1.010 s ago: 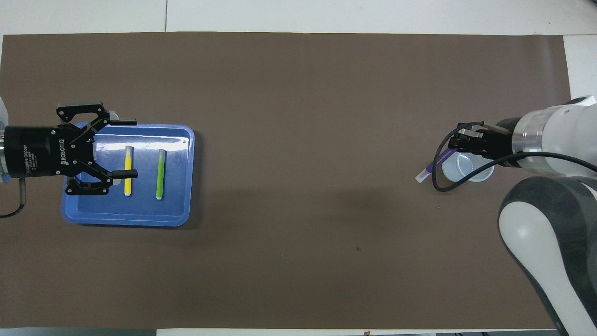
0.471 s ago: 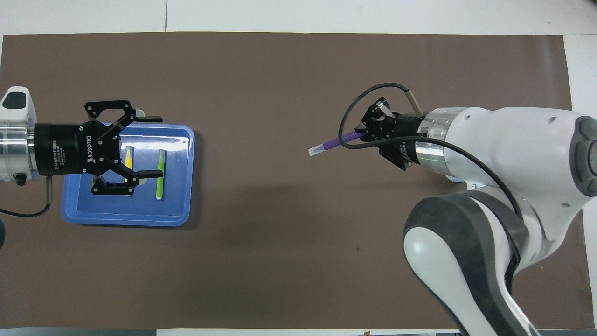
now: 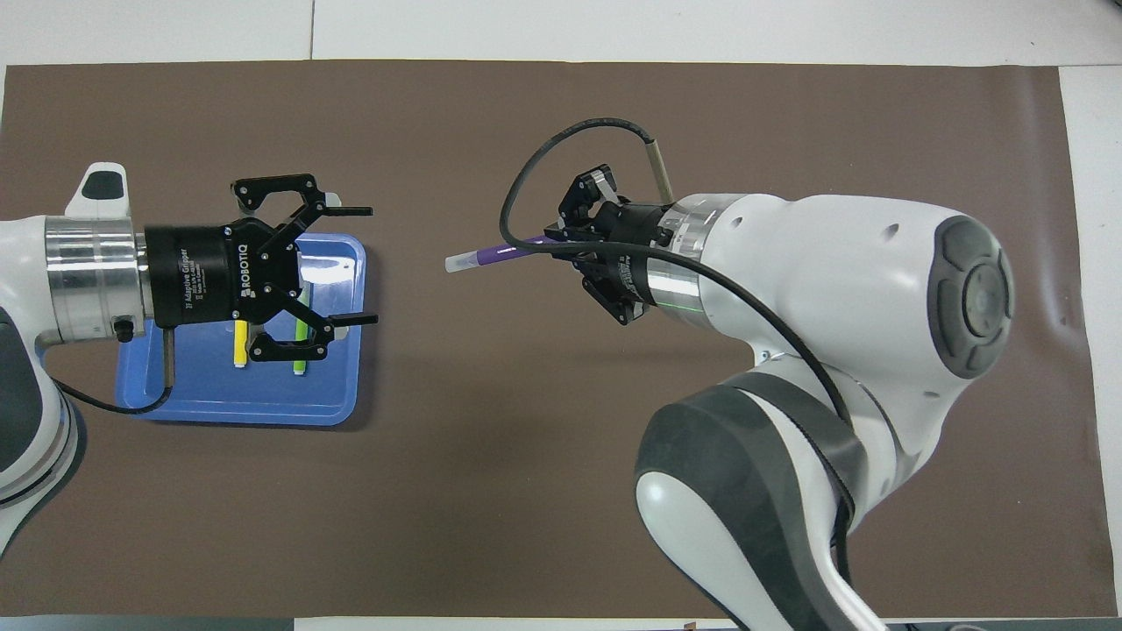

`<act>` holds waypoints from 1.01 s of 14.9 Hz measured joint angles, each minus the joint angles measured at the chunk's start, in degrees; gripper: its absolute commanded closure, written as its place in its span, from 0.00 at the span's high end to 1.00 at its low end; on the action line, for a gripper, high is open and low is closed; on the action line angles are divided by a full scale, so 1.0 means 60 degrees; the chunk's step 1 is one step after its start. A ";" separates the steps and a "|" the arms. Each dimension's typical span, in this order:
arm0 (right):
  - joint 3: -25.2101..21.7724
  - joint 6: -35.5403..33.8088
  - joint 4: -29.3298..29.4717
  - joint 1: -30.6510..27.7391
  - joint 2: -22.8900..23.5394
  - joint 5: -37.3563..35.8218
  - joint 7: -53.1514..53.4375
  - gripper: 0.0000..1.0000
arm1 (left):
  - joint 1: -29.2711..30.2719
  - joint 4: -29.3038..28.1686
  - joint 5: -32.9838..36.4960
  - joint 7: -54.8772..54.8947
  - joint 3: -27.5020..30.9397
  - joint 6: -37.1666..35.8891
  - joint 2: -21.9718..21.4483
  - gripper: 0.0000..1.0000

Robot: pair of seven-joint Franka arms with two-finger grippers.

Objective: Right arm passes pens to left for tray arrangement
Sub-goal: 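Carry the purple pen toward the left gripper while the left gripper approaches, then close the left gripper on the purple pen and open the right gripper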

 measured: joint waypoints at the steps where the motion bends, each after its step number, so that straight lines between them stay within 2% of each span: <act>1: 0.0050 0.0000 0.0167 0.0072 0.0155 0.0000 0.0323 0.00 | -0.0024 -0.0012 0.0000 -0.0026 -0.0018 0.0092 0.0000 1.00; 4: 0.0077 0.0001 0.0715 0.0402 0.0586 0.0000 0.1155 0.00 | -0.0117 -0.0240 0.0000 -0.0102 -0.0067 0.0564 -0.0052 1.00; 8: 0.0085 0.0002 0.1096 0.0828 0.0948 -0.0100 0.2033 0.00 | -0.0696 -0.1138 -0.0321 -0.0171 -0.0126 0.1963 -0.0420 1.00; 10: 0.0088 0.0002 0.1317 0.1000 0.1092 -0.0331 0.2321 0.00 | -0.0713 -0.1279 -0.0411 -0.0183 -0.0115 0.2114 -0.0550 0.93; 15: 0.0085 0.0002 0.1456 0.1015 0.1186 -0.0448 0.2370 0.00 | -0.0698 -0.1290 -0.0418 -0.0232 -0.0051 0.2157 -0.0684 0.88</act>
